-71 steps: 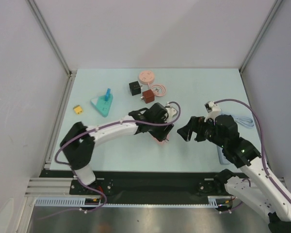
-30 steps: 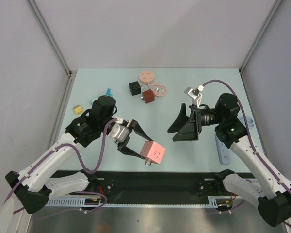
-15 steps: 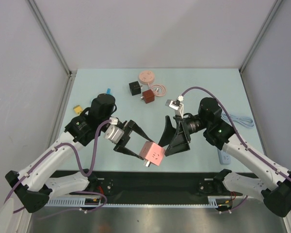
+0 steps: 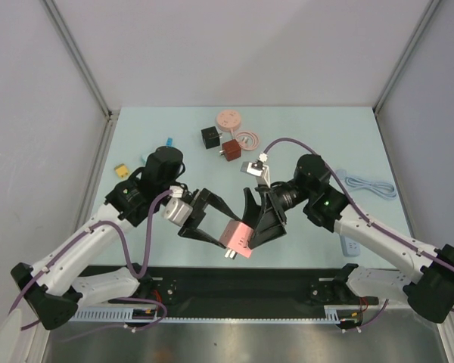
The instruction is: Insert the plug
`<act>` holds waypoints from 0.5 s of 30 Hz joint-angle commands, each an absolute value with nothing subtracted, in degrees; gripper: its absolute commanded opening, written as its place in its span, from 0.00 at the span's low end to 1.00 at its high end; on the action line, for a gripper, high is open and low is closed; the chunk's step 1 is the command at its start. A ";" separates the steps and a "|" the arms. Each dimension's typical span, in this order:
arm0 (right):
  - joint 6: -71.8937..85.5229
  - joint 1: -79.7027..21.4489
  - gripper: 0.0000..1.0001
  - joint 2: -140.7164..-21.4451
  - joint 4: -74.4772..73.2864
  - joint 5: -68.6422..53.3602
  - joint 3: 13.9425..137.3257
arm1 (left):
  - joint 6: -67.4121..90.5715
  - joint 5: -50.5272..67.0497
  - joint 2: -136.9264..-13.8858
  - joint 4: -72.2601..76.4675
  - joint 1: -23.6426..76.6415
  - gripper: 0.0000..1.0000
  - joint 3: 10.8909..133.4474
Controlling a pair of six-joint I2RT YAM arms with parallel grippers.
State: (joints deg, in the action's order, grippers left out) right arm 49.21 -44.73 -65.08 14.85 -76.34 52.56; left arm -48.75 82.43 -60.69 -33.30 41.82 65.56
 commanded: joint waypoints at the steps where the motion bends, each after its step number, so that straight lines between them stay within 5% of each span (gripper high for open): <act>1: 59.57 -46.40 0.80 -63.63 31.17 -78.57 52.04 | -53.87 89.12 -59.77 -32.34 41.66 0.00 63.90; 2: 60.72 -46.67 0.74 -63.72 32.85 -78.92 52.03 | -54.22 89.12 -59.68 -32.34 41.66 0.00 63.64; 5: 60.64 -47.28 0.31 -64.42 31.29 -78.93 52.38 | -55.19 88.86 -59.50 -32.43 41.57 0.00 63.63; 6: 60.82 -47.20 0.00 -64.60 31.29 -78.75 52.38 | -55.28 88.51 -59.50 -32.34 41.66 0.00 63.72; 9: 60.91 -47.37 0.00 -64.42 31.11 -77.87 52.38 | -54.67 86.32 -60.12 -32.61 41.57 0.02 64.33; 10: 60.73 -47.37 0.00 -63.81 31.20 -77.52 52.30 | -54.15 84.39 -60.55 -32.52 41.57 0.37 64.68; 11: 60.38 -47.20 0.00 -63.55 30.68 -77.26 52.38 | -53.44 83.24 -60.64 -32.52 41.57 0.54 64.86; 12: 59.77 -47.02 0.00 -63.28 29.80 -76.82 52.47 | -52.05 82.01 -60.56 -32.52 41.66 0.99 64.95; 15: 56.70 -44.31 0.00 -62.49 24.53 -76.12 53.09 | -45.74 77.27 -60.03 -31.12 41.66 1.00 65.48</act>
State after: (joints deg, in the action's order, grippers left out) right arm 57.95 -46.06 -65.08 24.25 -76.42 50.48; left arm -49.84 81.41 -59.96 -32.53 41.82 64.71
